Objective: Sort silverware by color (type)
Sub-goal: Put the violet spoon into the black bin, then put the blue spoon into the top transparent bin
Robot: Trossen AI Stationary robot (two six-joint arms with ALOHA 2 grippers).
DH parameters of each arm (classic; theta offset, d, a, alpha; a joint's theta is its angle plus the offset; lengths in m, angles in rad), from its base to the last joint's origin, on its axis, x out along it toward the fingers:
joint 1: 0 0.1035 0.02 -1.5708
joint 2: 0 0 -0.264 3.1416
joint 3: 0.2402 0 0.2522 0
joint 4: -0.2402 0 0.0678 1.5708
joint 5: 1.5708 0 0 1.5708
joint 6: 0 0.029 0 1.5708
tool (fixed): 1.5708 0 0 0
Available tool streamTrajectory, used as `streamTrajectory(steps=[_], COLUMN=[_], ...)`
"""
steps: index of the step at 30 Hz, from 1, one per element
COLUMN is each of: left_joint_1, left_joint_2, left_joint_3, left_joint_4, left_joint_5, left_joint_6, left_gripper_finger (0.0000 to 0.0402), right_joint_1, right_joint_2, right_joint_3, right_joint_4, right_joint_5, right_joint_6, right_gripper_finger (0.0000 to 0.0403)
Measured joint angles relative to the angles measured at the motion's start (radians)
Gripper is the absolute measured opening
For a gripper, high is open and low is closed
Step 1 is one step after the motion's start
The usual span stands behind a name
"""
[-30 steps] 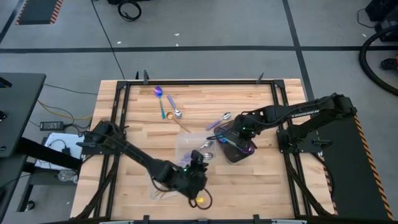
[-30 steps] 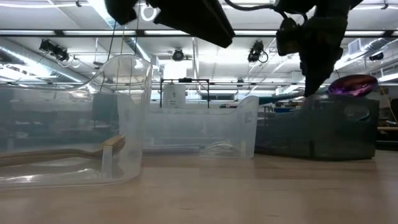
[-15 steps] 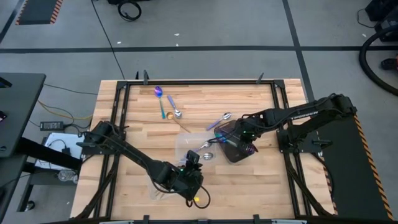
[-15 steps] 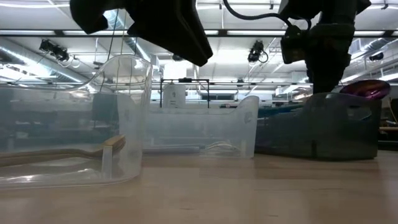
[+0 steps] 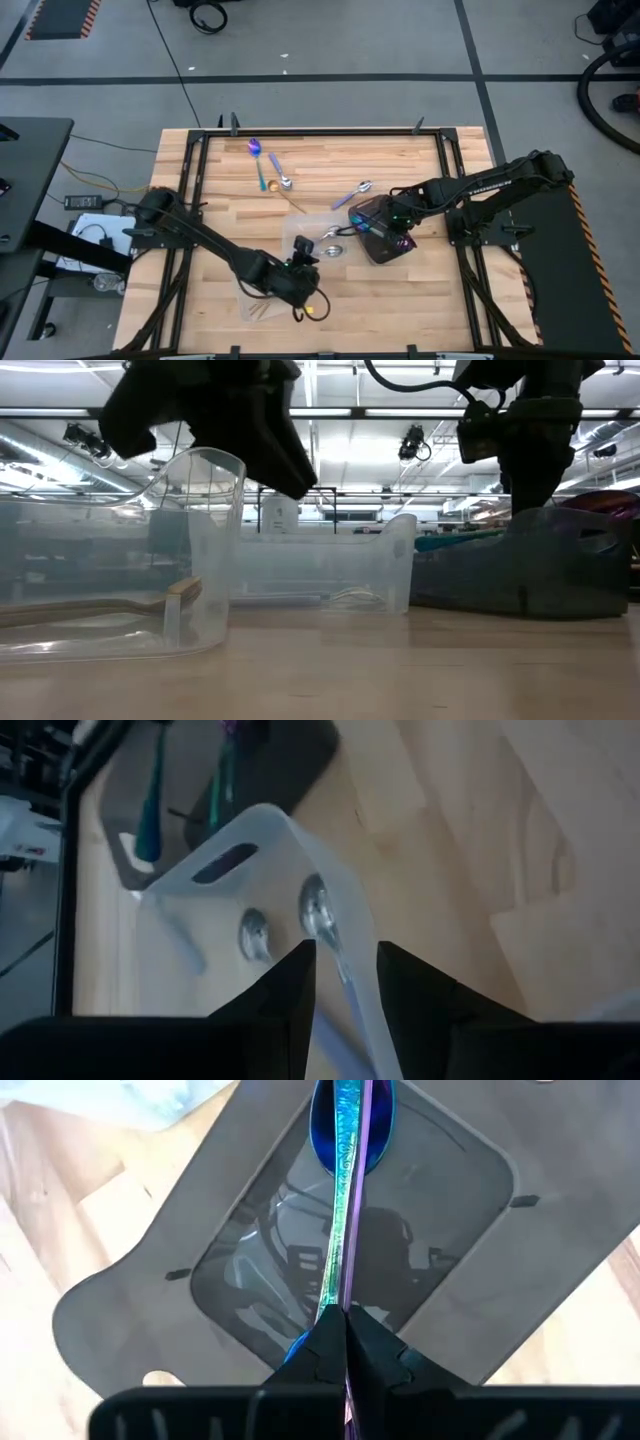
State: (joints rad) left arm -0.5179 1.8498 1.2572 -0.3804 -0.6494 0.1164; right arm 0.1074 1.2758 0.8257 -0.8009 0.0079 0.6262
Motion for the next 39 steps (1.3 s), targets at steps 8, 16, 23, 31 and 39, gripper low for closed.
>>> streamTrajectory(steps=[8,16,23,31,39], left_joint_1=[-0.017,-0.016,-0.015,0.007,0.037], left_joint_2=[-0.195,-0.295,-0.295,-0.295,-0.312], left_joint_3=[-0.226,-0.292,-0.292,-0.291,-0.291], left_joint_4=[0.203,0.198,0.216,0.238,0.211], left_joint_5=[-0.001,-0.008,-0.025,-0.032,-0.048], left_joint_6=[-0.056,-0.184,-0.178,-0.24,-0.201], left_gripper_finger=[0.0116,0.0116,0.0116,0.0116,0.0116], right_joint_1=[0.0,0.0,-0.019,0.023,-0.004], right_joint_2=[0.0,0.0,-0.006,-0.032,-0.061], right_joint_3=[0.0,0.0,0.031,0.043,0.043], right_joint_4=[0.033,0.05,0.042,0.126,0.154], right_joint_5=[0.027,0.05,-0.01,0.103,0.119], right_joint_6=[-0.001,-0.016,-0.041,-0.185,-0.262], right_gripper_finger=[0.0015,0.0063,0.0083,0.0082,0.0081])
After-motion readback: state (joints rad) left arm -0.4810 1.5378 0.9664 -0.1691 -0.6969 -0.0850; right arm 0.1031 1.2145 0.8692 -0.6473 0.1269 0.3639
